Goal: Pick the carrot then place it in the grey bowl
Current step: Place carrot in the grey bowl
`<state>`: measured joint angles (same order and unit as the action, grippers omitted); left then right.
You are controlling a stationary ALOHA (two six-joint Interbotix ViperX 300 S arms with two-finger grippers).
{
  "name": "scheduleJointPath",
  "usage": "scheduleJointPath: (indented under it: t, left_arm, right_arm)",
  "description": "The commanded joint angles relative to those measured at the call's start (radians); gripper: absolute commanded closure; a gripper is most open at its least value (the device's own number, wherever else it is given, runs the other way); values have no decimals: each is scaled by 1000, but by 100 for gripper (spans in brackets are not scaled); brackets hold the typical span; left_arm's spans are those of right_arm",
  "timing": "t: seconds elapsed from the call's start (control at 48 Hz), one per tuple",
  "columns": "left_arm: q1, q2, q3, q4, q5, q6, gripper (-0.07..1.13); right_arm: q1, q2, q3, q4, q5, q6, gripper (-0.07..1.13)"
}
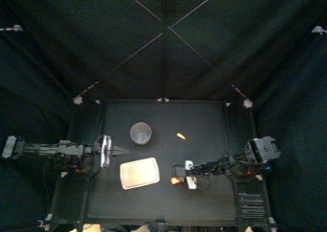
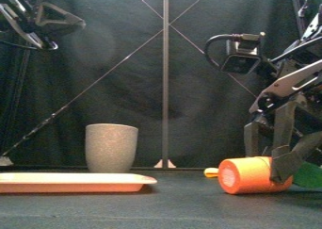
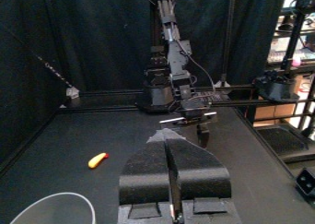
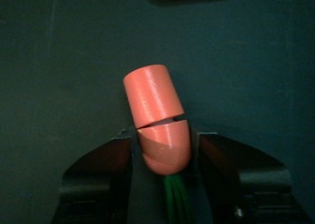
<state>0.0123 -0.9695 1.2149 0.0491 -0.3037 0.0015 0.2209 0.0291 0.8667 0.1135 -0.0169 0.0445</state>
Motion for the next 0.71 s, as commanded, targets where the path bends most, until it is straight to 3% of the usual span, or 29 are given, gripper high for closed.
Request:
scheduleJointPath:
  t: [0.021,0.125,0.208,0.5,0.708]
  left_arm:
    - [0,2,-14,3,-5,2,107]
    - [0,2,-14,3,-5,2,107]
    - [0,2,-14,3,-3,2,107]
    - [2,2,-14,3,-5,2,107]
    - [0,2,-14,3,-5,2,107]
  right_arm:
    - [2,-9,-25,-11,-3,-5,53]
    - [-6,-5,-32,-31,-3,-3,73]
    - [-8,-11,-49,-44,-5,-5,81]
    - [-140,-94,-161,-173,120,-3,81]
    - [-262,-121,-331,-318,181,-3,81]
